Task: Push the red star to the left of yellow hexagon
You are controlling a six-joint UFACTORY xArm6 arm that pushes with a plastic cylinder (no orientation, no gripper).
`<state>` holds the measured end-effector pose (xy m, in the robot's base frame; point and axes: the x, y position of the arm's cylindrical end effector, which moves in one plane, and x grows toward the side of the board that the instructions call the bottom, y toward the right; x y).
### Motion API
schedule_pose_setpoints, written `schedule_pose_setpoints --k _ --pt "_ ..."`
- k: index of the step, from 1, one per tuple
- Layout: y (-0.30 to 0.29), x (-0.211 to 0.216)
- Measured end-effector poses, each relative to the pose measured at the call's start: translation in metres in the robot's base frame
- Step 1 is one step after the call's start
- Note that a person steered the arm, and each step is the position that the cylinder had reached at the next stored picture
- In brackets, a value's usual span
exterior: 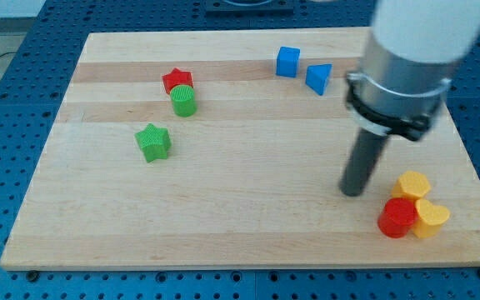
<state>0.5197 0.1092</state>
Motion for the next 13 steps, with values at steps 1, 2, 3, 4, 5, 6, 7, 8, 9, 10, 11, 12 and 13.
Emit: schedule_pose_setpoints --k 1,2,3,4,5,6,7,8,9,10,11,12,13 --pt "-0.06 -0.016" --pt "-0.156 0.013" --pt "-0.285 0.003" --pt "-0.407 -0.052" --pt "-0.413 -0.089" --pt "-0.403 -0.157" --pt "-0.366 -0.184" --pt "-0.319 -0.184" --pt "-0.284 -0.184" --pt "-0.248 -0.184" --pt "-0.218 -0.184" --pt "-0.218 -0.192" --pt "-0.239 -0.226"
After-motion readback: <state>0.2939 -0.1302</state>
